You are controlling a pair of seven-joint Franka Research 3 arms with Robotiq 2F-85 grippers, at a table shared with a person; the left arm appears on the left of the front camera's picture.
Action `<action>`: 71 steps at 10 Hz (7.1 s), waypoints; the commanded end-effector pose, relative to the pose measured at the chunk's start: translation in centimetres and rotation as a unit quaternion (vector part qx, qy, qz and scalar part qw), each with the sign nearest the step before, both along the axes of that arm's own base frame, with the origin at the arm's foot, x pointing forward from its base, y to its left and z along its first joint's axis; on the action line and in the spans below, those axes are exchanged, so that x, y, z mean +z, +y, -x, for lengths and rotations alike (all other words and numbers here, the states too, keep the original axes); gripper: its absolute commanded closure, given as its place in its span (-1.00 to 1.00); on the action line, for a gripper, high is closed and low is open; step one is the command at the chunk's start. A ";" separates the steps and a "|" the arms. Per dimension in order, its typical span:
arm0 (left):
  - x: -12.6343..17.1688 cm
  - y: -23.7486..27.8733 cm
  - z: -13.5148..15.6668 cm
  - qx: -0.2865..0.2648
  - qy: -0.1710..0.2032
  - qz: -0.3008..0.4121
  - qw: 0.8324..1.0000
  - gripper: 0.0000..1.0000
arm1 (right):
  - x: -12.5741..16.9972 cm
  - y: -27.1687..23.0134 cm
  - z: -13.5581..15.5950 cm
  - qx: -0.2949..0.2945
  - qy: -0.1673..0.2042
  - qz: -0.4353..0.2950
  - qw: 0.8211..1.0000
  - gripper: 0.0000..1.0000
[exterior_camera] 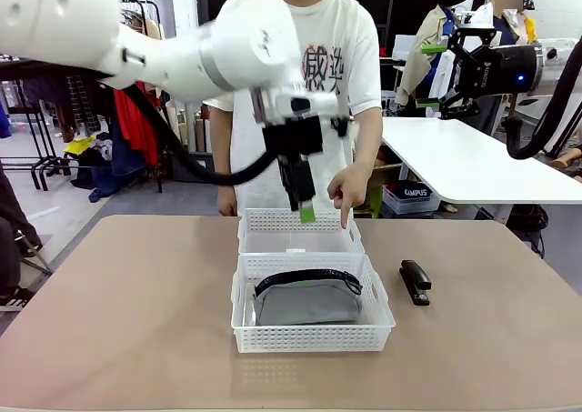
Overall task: Distribute items into two baskets.
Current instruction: Pick up the Stapler that the person points to.
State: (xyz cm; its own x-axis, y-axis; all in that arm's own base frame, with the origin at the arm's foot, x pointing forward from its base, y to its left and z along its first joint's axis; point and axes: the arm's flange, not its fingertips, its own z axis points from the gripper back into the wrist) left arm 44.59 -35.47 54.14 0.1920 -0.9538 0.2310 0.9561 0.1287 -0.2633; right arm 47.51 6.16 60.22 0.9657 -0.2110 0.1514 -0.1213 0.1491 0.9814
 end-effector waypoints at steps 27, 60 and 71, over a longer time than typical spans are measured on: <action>6.7 32.0 -1.1 0.460 0.315 0.408 0.723 -1.00 | 0.0 0.0 0.0 0.001 -0.005 0.000 1.000 -1.00; 6.0 32.5 -3.1 0.462 0.358 0.448 0.677 -1.00 | 0.0 0.0 0.0 0.001 -0.005 0.000 1.000 -1.00; 6.0 32.5 -3.1 0.462 0.358 0.448 0.677 -1.00 | -0.4 0.3 -0.2 0.008 0.002 0.058 0.998 -1.00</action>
